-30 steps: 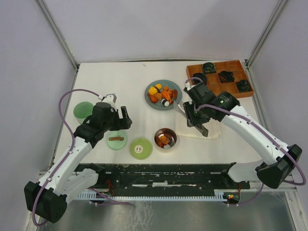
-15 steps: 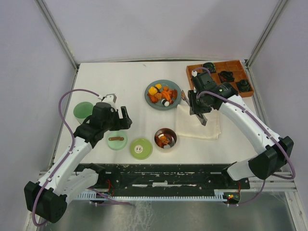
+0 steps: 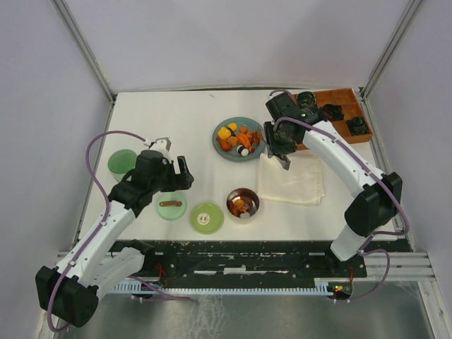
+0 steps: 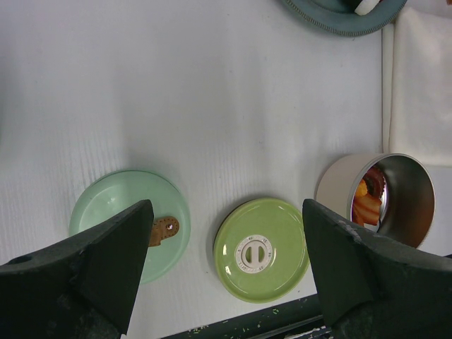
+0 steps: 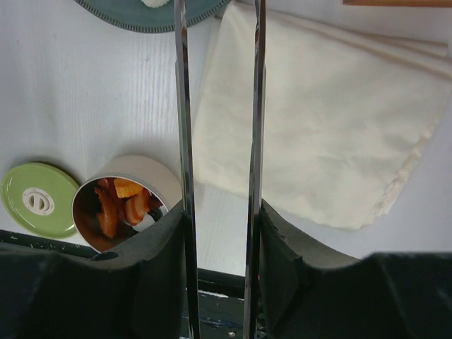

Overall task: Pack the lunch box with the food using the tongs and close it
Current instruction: Pick up the fake food from the plate.

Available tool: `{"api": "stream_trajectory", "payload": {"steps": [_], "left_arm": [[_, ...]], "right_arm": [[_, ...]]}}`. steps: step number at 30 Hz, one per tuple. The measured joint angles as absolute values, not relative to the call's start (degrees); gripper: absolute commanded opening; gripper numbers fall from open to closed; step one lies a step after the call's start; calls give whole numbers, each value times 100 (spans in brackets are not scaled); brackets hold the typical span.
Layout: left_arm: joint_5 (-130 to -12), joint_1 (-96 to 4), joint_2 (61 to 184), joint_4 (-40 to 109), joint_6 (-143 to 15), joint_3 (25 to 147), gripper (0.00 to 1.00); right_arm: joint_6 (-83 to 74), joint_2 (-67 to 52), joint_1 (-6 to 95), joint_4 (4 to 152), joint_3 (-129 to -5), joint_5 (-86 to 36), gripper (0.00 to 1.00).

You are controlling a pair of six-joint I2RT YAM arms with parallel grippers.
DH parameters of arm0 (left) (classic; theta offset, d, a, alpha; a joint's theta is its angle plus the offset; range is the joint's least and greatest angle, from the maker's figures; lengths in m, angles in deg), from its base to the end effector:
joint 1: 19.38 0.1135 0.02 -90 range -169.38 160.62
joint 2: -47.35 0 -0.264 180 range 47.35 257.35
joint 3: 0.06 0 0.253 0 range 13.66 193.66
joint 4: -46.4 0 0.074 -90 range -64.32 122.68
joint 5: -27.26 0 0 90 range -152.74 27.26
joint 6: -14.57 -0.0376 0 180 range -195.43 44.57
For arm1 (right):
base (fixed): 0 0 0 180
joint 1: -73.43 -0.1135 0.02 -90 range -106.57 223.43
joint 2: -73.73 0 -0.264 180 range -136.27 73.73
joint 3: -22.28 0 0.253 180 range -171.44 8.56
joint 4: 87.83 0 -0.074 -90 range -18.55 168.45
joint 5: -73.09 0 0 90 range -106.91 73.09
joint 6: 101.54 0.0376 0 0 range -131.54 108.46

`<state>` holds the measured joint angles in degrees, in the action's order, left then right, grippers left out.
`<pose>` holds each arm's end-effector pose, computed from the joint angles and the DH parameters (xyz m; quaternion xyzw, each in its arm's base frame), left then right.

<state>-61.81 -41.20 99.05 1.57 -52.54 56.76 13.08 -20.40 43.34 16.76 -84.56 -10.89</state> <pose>0.1805 -0.0716 0.2720 -0.0119 0.9051 -0.1548 0.3958 0.2935 0.1655 0.3335 -0.0339 0.9699 0.0630 0.2328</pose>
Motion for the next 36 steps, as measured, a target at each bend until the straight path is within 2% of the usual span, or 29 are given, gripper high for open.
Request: {"api": "stream_trajectory", "payload": {"steps": [13,36], "left_arm": [[-6175,-4120,9905,157,-5254,5676,92],[-6175,-4120,9905,157,-5254,5676,92]], "right_arm": [[1212,-3246,4361,1711,-9138,-1493,44],[819,-3784,4361,1499,-9138,-1714,43]]}}
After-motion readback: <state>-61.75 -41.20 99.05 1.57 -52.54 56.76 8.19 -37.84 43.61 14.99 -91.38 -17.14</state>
